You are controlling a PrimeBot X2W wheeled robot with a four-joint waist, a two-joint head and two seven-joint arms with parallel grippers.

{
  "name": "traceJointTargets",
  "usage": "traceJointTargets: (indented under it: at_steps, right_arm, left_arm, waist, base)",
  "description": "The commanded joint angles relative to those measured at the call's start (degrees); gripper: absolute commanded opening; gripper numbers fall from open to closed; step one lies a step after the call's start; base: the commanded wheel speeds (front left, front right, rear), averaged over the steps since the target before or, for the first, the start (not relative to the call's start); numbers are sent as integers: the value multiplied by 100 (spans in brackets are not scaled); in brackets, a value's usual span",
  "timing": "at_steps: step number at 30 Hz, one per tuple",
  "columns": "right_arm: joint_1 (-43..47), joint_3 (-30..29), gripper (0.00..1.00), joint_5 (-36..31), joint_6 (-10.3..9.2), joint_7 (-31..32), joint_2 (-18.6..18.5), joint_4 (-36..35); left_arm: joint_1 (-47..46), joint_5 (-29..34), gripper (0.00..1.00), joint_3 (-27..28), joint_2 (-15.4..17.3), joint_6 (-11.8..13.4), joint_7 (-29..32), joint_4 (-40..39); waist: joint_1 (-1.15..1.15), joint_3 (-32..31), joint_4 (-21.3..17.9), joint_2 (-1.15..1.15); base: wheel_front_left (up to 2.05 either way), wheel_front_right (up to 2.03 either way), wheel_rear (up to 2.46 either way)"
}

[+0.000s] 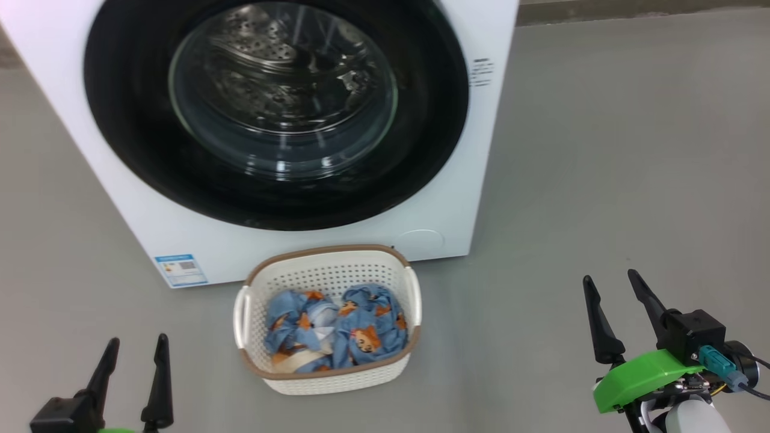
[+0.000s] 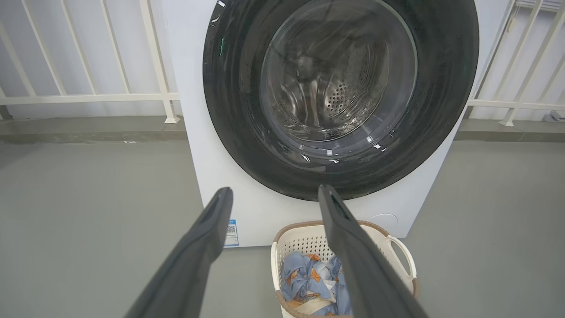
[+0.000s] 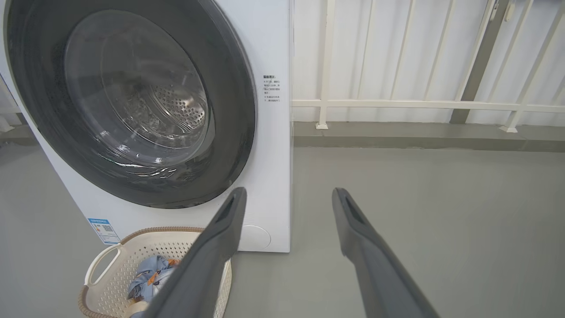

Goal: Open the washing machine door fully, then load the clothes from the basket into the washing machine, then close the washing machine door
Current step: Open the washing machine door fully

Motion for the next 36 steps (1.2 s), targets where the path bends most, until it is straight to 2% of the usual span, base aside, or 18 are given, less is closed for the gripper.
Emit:
traceJointTargets:
  at_steps: [1,4,14,25,36]
  right_arm:
    - [-233,143,100,40,-6,-69,-22,-140]
    - [-242,122,100,104,-6,-69,-22,-163]
    - [-261,132,100,130,-6,-69,-22,-209]
    - [-304,165,100,198,-6,-69,-22,-201]
    - [-681,49,100,880,-6,-69,-22,-375]
  left_arm:
    - [-311,-71,100,193,103,-17,-71,-209]
    - [-326,-74,100,341,58,-17,-71,-326]
    - [-298,-48,100,308,48,-17,-71,-376]
    - [-210,87,100,217,9,-18,-71,-607]
    - [-54,127,100,136,-68,-18,-71,-880]
  waist:
    - [0,12,3,0]
    - [0,37,11,0]
    - [0,77,38,0]
    - [0,95,55,0]
    - [0,182,127,0]
  base:
    - [123,123,-246]
    - [109,109,-218]
    - [62,62,-123]
    - [4,4,-8]
    - [0,0,0]
